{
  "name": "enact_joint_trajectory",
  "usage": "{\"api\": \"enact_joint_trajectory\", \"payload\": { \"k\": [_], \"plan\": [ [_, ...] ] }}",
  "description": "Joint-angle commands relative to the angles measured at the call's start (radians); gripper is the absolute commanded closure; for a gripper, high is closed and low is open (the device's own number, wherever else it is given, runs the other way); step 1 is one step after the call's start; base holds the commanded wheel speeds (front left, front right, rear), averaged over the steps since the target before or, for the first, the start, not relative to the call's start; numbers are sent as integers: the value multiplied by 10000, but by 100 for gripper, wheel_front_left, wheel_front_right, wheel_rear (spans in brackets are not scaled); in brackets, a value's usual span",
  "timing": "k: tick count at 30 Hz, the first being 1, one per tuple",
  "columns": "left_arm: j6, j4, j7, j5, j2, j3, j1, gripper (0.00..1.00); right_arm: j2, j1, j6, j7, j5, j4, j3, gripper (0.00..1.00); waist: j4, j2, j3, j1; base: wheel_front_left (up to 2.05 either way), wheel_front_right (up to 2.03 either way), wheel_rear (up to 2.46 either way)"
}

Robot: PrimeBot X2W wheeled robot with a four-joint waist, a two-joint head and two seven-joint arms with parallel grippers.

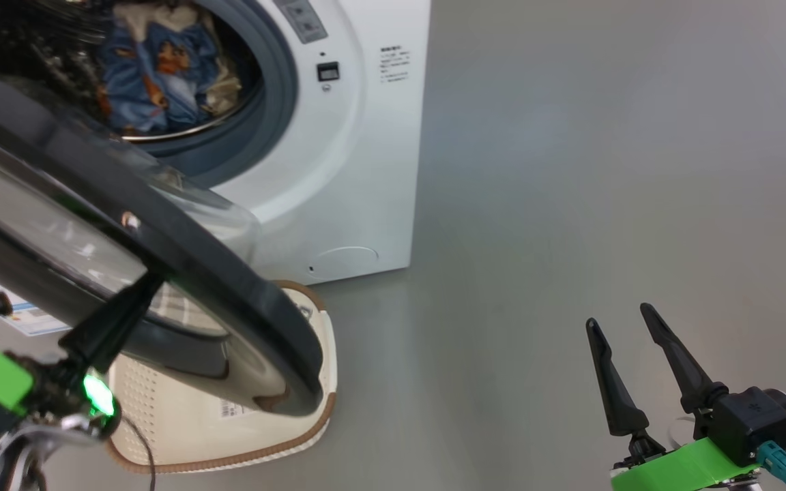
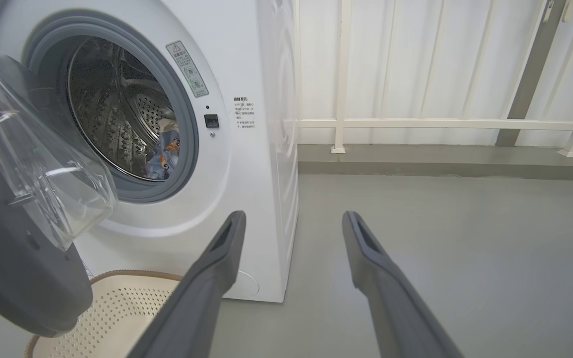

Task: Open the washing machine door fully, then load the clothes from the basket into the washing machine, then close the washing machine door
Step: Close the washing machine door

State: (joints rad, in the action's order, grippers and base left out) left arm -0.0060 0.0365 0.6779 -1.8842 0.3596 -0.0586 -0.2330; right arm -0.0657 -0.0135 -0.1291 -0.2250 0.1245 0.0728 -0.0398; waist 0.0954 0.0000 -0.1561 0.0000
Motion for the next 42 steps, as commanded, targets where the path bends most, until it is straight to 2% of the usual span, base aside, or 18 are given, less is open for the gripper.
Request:
{"api": "enact_joint_trajectory", "payload": {
  "k": [1, 8, 16, 25, 34, 42],
  "plan": [
    [-159, -16, -84, 116, 126, 311, -837, 100, -4, 362, -16, -116, 36, 184, -235, 0, 258, 0, -235, 0, 0, 0, 0],
    [-240, -1253, -278, 326, -305, 41, -2053, 100, -9, 650, -16, -182, 90, 68, -258, 0, 470, 0, -519, 0, 0, 0, 0],
    [-622, -3264, -769, 540, -937, 3, -3560, 100, -43, 933, -16, -263, 145, -119, -343, 0, 629, 0, -737, 0, 0, 0, 0],
    [-1042, -4742, -851, 624, -1163, 150, -4458, 100, -65, 1151, -16, -321, 208, -309, -439, 0, 821, 0, -802, 0, 0, 0, 0],
    [-1229, -4623, -691, 589, -1253, 507, -4008, 100, -10, 1096, -16, -351, 192, -383, -288, 0, 623, 0, -719, 0, 0, 0, 0],
    [-1243, -2874, -711, 950, -1575, 1142, -2229, 100, 27, 890, -16, -361, 146, -383, -219, 0, 176, 0, -455, 0, 0, 0, 0]
  ]
}}
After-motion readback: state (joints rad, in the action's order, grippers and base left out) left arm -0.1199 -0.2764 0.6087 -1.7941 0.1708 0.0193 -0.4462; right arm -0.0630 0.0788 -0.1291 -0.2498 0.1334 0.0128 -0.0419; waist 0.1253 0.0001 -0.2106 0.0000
